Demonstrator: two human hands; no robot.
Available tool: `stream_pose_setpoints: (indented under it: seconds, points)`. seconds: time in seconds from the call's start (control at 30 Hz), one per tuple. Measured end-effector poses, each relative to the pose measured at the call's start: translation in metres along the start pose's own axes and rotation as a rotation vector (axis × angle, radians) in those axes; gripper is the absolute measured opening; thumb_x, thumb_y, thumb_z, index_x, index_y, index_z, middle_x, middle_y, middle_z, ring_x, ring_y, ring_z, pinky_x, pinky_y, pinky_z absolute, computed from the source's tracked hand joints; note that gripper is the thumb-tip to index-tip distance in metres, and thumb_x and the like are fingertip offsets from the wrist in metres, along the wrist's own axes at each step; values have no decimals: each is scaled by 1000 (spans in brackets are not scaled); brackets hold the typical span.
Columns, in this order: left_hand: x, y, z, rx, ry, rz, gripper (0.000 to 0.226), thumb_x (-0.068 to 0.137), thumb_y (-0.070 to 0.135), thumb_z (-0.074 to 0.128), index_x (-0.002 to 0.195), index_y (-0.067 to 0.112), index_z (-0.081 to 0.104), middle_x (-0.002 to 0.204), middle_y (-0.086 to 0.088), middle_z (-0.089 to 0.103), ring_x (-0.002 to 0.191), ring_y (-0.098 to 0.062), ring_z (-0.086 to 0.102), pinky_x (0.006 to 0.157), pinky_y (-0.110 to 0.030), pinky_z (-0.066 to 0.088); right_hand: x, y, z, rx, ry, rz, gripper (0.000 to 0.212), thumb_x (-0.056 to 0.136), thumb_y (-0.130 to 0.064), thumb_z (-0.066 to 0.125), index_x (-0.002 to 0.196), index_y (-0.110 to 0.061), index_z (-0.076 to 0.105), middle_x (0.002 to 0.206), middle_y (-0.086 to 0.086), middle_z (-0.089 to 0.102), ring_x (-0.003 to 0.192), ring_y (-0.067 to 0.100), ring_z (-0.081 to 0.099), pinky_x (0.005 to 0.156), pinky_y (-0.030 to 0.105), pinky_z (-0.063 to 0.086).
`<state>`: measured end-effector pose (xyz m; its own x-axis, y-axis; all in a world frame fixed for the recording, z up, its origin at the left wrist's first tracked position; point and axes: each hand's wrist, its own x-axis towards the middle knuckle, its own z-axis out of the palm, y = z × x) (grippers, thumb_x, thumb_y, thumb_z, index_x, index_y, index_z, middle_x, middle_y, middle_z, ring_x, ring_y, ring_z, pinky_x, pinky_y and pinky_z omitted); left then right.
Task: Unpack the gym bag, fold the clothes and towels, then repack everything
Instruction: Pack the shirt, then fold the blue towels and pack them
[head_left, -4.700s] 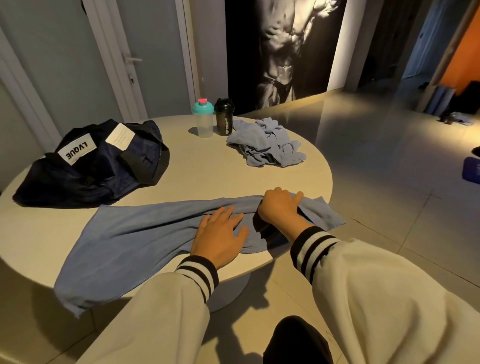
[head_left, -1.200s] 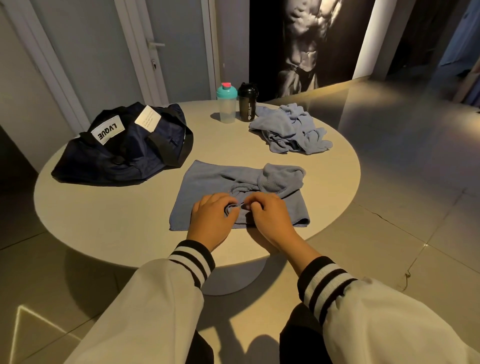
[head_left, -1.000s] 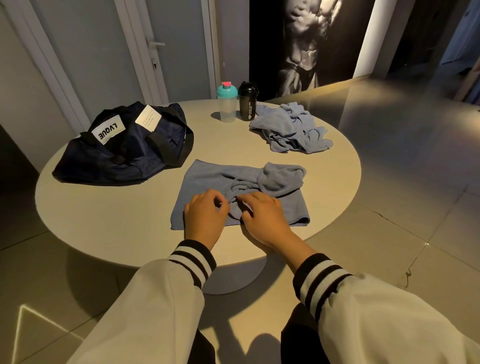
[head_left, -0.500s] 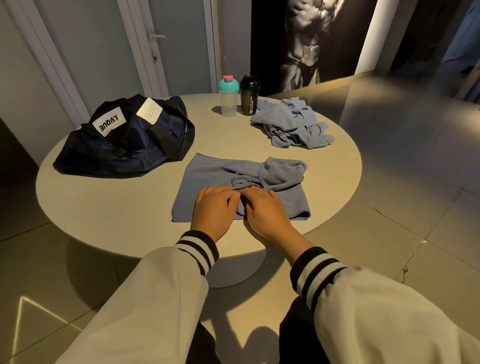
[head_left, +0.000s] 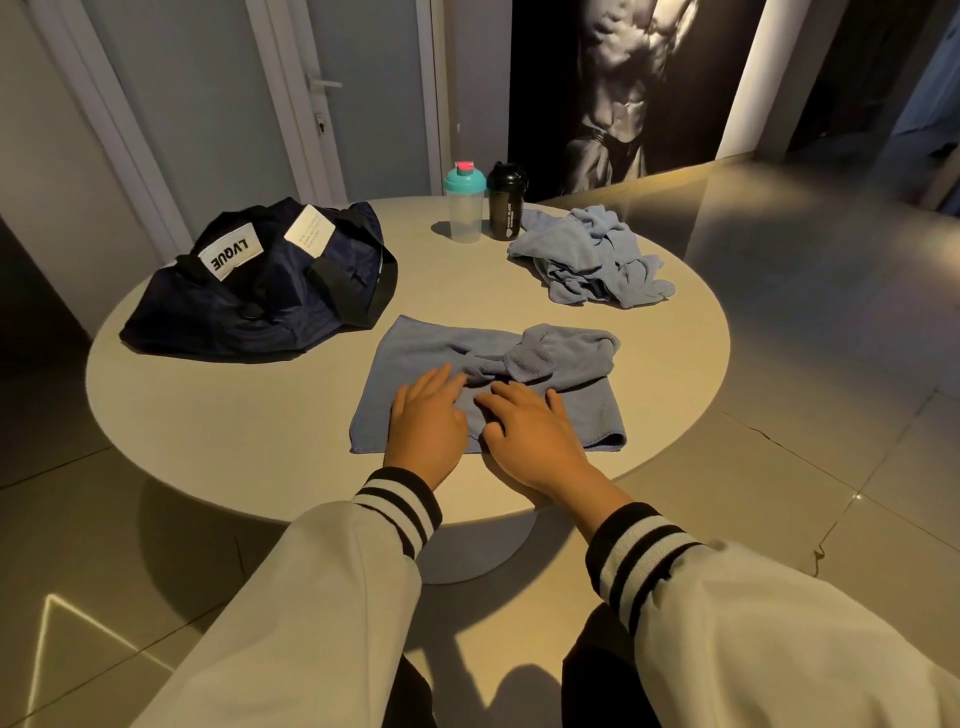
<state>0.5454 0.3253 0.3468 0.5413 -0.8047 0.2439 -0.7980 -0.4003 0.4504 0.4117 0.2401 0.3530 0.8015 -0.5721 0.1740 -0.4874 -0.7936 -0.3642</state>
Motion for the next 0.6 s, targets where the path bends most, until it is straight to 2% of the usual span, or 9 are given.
stream_pose_setpoints:
  seconds: [0.07, 0.17, 0.3, 0.4, 0.5, 0.6]
  points:
    - [-2, -1, -4, -162, 113, -138, 54, 102, 20, 50, 155, 17, 36, 160, -5, 37, 146, -25, 34, 122, -45, 26, -1, -1, 1, -40, 0, -3, 49, 102, -34, 33, 150, -31, 39, 159, -2, 33, 148, 19, 21, 122, 55, 1]
    - [-10, -7, -14, -414, 296, -288, 50, 101, 28, 55, 149, 16, 46, 152, -6, 46, 136, -25, 46, 113, -46, 41, -1, -1, 2, -27, 56, 56, 47, 102, -32, 32, 148, -28, 41, 154, -1, 38, 146, 20, 24, 122, 55, 3]
    - [-26, -19, -26, -316, 325, -250, 26, 100, 32, 58, 118, 17, 70, 118, -5, 65, 103, -24, 62, 90, -40, 54, -3, 3, 1, -79, 144, 135, 50, 99, -22, 43, 149, -23, 40, 149, 3, 42, 144, 26, 27, 118, 58, 15]
    - [-38, -33, -33, -187, 299, -170, 18, 99, 23, 58, 96, 17, 75, 99, -4, 68, 84, -20, 60, 74, -35, 51, -5, 5, 0, -123, 165, 137, 57, 94, -15, 50, 150, -22, 41, 147, 4, 44, 144, 29, 27, 118, 60, 14]
    - [-44, -41, -38, -135, 257, -128, 17, 99, 21, 60, 102, 17, 76, 103, -2, 69, 89, -19, 60, 77, -30, 47, -4, 3, 1, -167, 227, 58, 49, 95, -16, 52, 143, -20, 50, 138, 5, 53, 137, 30, 37, 118, 58, 15]
    - [-44, -38, -40, -175, 240, -137, 18, 98, 20, 61, 108, 21, 76, 109, 1, 69, 95, -17, 62, 81, -27, 46, -2, -18, 3, -68, 305, -75, 34, 98, -32, 50, 125, -19, 66, 121, 3, 61, 118, 28, 52, 110, 50, 33]
